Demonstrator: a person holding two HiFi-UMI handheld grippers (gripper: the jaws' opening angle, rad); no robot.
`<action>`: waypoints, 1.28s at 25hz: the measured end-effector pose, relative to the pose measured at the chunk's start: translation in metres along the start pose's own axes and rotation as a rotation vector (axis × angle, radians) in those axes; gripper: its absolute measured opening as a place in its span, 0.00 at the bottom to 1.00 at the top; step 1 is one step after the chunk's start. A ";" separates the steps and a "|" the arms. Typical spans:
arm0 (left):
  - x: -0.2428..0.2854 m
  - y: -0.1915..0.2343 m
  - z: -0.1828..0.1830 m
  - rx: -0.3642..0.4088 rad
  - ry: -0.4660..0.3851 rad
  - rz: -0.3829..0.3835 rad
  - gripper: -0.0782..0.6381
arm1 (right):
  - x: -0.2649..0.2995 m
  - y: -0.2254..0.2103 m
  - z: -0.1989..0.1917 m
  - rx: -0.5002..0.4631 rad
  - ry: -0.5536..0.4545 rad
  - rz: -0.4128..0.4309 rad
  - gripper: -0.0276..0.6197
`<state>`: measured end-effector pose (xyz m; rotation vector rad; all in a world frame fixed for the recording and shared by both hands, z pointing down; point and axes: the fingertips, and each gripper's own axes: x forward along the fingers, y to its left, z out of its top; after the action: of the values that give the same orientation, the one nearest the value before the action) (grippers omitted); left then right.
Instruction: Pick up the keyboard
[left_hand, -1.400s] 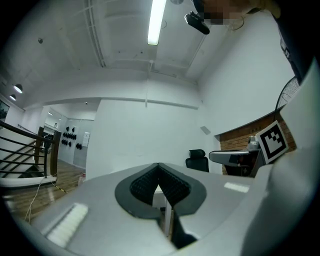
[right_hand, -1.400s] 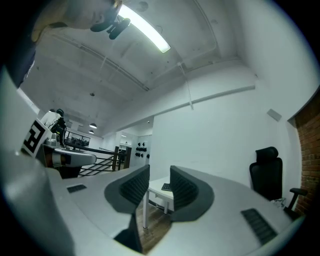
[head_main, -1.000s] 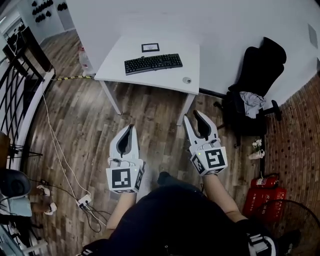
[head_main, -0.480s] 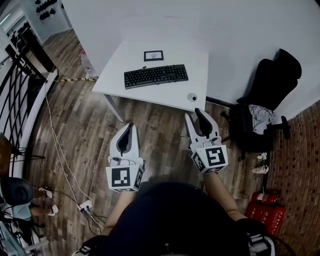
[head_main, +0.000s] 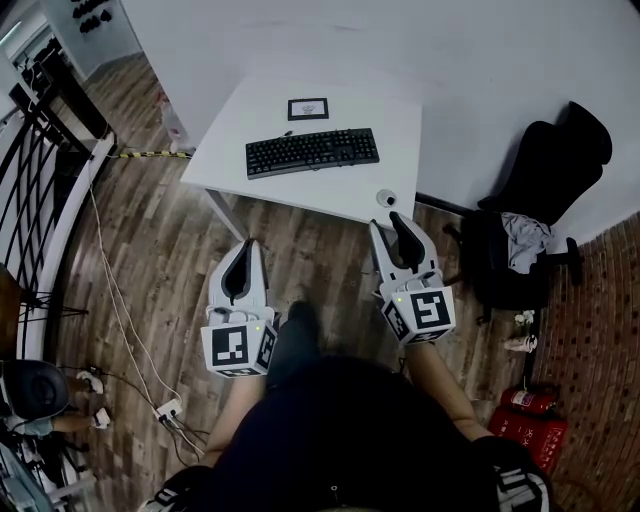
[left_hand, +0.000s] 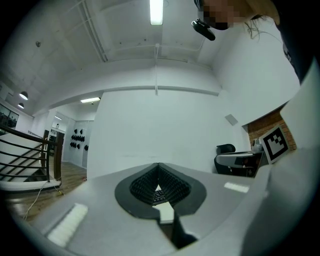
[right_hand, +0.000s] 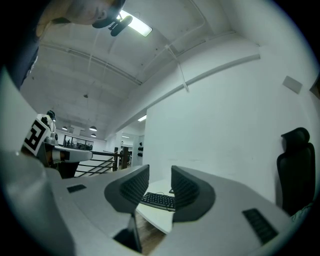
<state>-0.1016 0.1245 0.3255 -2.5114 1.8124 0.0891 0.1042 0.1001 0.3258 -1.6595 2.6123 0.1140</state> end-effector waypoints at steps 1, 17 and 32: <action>0.003 0.003 -0.001 -0.001 0.000 0.002 0.12 | 0.002 -0.001 -0.001 0.000 0.000 -0.003 0.23; 0.125 0.061 -0.026 -0.005 0.019 -0.056 0.12 | 0.110 -0.045 -0.018 -0.012 0.023 -0.064 0.23; 0.307 0.118 -0.045 0.004 0.064 -0.185 0.12 | 0.268 -0.115 -0.043 0.003 0.068 -0.150 0.23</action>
<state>-0.1166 -0.2063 0.3481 -2.6942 1.5886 -0.0014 0.0948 -0.1943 0.3440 -1.8828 2.5221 0.0489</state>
